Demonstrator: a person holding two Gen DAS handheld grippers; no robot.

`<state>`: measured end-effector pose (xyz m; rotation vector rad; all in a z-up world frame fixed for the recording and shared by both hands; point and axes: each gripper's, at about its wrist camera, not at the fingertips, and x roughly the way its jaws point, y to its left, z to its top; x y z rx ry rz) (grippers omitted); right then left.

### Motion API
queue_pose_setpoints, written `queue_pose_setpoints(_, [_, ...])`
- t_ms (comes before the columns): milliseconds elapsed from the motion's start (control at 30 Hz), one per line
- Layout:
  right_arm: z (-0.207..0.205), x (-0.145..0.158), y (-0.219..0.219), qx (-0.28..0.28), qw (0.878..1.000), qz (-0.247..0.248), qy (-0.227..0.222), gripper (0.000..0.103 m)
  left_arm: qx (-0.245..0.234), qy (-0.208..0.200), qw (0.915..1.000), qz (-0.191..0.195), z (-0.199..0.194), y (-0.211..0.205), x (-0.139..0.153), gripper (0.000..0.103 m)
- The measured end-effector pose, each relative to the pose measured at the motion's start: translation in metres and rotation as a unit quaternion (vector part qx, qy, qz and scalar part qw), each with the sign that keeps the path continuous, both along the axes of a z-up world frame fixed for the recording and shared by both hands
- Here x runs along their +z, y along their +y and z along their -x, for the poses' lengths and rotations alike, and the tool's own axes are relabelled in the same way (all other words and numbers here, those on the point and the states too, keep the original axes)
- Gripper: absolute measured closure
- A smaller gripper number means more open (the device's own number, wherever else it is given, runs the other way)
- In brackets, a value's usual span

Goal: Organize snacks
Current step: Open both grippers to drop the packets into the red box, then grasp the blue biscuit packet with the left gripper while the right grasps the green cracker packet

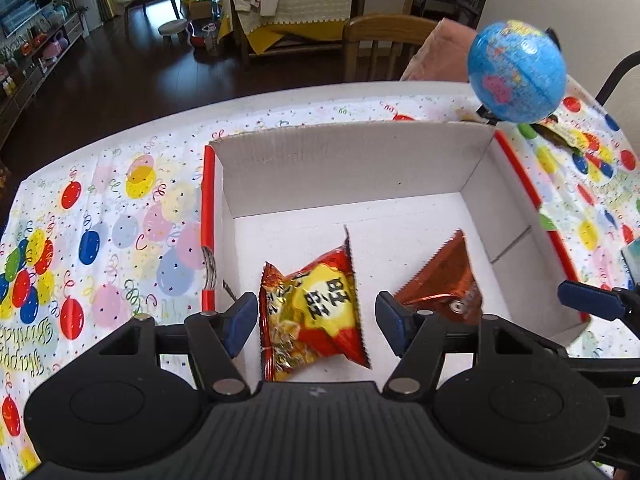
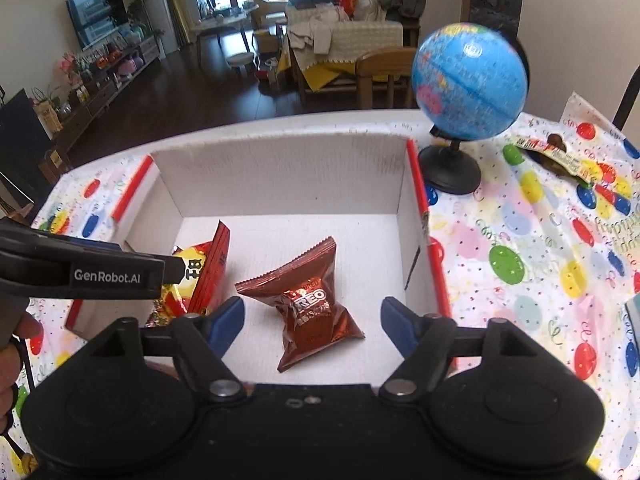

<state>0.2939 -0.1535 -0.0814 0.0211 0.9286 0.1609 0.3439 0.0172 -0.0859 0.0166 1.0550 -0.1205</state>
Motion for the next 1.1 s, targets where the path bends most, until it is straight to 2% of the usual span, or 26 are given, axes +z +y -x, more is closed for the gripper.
queue_pose_setpoints(233, [0.028,0.024,-0.013,-0.003,1.000,-0.013,-0.024,0.017,0.012,-0.025,0.9995,0.017,0.035,0.000,0.027,0.036])
queue_pose_setpoints(633, [0.088,0.056,-0.030,0.020,0.997,-0.038,-0.063,0.014,0.027,-0.064,0.9965,0.046,0.104,0.002,0.066,0.031])
queue_pose_setpoints(1100, [0.153,0.059,-0.050,0.034,0.995,-0.056,-0.080,0.012,0.040,-0.084,0.9931,0.071,0.183,0.002,0.079,0.031])
